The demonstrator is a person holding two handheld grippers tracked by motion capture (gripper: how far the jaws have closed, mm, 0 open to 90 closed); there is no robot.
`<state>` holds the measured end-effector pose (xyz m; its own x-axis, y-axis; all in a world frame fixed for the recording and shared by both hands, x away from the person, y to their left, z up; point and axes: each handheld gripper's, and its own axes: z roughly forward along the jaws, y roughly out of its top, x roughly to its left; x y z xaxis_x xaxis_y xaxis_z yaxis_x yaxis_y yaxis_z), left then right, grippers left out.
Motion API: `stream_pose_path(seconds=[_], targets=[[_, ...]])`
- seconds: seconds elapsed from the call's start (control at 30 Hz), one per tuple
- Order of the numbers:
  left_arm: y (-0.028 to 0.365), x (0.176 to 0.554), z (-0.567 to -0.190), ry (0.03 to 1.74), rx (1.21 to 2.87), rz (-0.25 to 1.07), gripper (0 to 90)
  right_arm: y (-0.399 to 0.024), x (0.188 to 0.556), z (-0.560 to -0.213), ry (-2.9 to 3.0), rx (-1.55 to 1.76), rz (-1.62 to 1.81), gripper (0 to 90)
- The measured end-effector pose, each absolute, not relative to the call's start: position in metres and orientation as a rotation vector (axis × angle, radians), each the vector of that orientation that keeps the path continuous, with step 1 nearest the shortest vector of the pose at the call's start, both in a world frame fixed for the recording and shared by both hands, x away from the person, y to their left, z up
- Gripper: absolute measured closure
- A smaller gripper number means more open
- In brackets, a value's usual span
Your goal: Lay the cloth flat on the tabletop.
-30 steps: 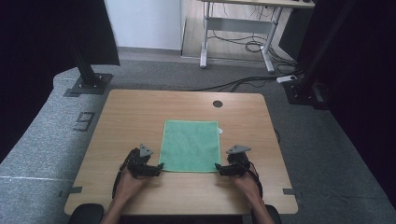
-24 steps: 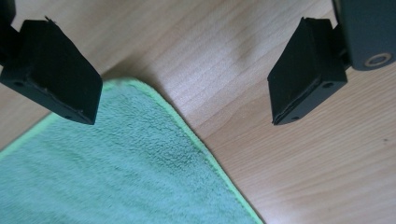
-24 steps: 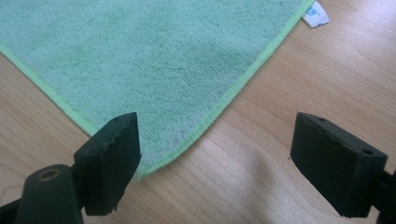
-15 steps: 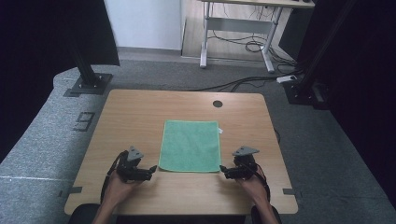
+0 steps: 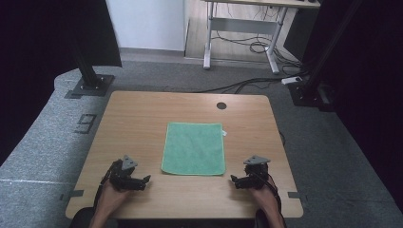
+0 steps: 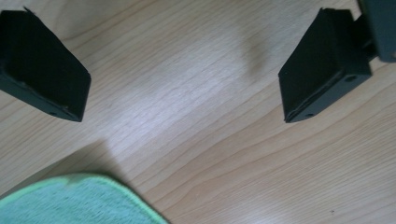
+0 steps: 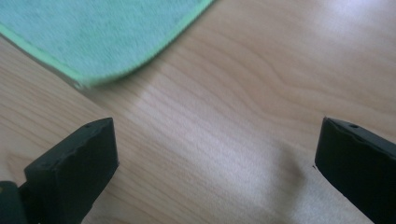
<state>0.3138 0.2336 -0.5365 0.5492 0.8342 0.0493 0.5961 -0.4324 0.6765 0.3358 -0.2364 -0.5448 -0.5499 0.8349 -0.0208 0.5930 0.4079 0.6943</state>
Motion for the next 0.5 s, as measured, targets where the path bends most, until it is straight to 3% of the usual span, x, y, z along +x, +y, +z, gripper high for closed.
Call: stream_pose_path(seconds=[0.5], targets=[[0.238,0.318,-0.549,1.147,2.186,0.426,0.0,-0.243,0.334,-0.557,2.283,1.249,0.969,0.0]])
